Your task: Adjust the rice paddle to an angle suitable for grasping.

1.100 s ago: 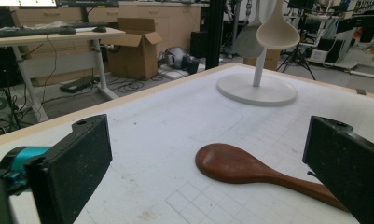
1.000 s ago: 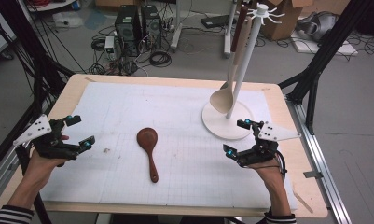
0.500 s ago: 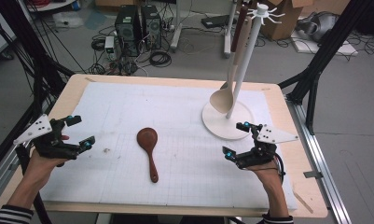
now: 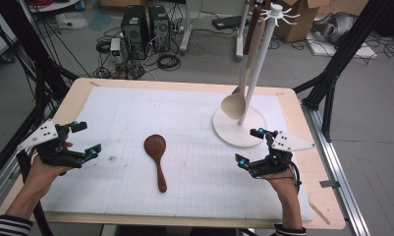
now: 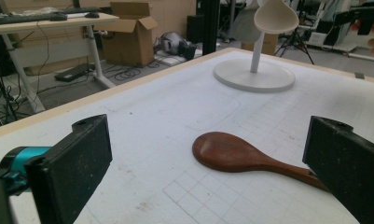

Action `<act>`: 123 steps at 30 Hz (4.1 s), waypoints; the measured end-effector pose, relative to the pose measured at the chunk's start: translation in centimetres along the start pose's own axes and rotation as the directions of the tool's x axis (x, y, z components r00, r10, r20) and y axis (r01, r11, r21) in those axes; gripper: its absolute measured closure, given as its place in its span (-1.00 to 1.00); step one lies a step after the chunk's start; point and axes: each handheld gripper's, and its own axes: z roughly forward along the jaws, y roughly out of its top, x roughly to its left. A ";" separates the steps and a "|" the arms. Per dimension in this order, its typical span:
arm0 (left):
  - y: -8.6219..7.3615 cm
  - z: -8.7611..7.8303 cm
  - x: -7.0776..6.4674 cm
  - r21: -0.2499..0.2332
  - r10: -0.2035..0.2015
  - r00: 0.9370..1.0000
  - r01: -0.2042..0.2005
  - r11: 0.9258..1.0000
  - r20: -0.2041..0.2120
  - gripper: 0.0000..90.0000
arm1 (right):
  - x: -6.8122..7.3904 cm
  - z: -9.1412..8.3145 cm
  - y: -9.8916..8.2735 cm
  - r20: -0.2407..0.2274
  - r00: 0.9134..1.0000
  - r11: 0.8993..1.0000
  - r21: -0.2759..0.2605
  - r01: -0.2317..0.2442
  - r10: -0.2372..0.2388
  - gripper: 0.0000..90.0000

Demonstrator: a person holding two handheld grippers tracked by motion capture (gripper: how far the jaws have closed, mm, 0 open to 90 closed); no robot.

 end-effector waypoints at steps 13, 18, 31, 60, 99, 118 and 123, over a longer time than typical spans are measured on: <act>3.7 2.0 -0.8 0.117 0.063 0.995 -0.071 0.991 0.074 -0.96 | 0.9 0.1 0.2 -0.011 1.000 0.999 -0.023 0.022 -0.022 -0.99; 4.8 2.7 -0.7 0.162 0.065 0.993 -0.080 0.984 0.095 -0.96 | 0.9 -0.2 0.3 -0.005 1.000 0.999 -0.031 0.020 -0.020 -0.99; 7.0 5.1 -1.0 0.234 0.127 0.984 -0.153 0.960 0.123 -0.95 | 1.0 -1.4 0.5 0.020 1.000 0.997 -0.077 0.023 -0.022 -0.99; 9.6 10.2 -1.8 0.375 0.189 0.938 -0.294 0.879 0.291 0.06 | 1.2 -0.7 0.3 0.028 0.999 0.999 -0.018 0.039 -0.039 -0.99; 10.1 20.0 -3.2 0.618 0.139 0.917 -0.358 0.700 0.374 0.67 | 1.4 -0.2 0.2 0.011 0.999 0.999 0.001 0.040 -0.040 -0.99; 8.5 23.3 -3.7 0.732 0.118 0.925 -0.360 0.578 0.361 0.99 | 1.2 -0.3 0.1 0.002 1.000 1.000 -0.001 0.030 -0.030 -0.99; 8.3 24.2 -3.6 0.765 0.112 0.935 -0.341 0.546 0.337 0.99 | 1.1 -0.3 0.0 0.006 1.000 1.000 0.002 0.018 -0.018 -0.99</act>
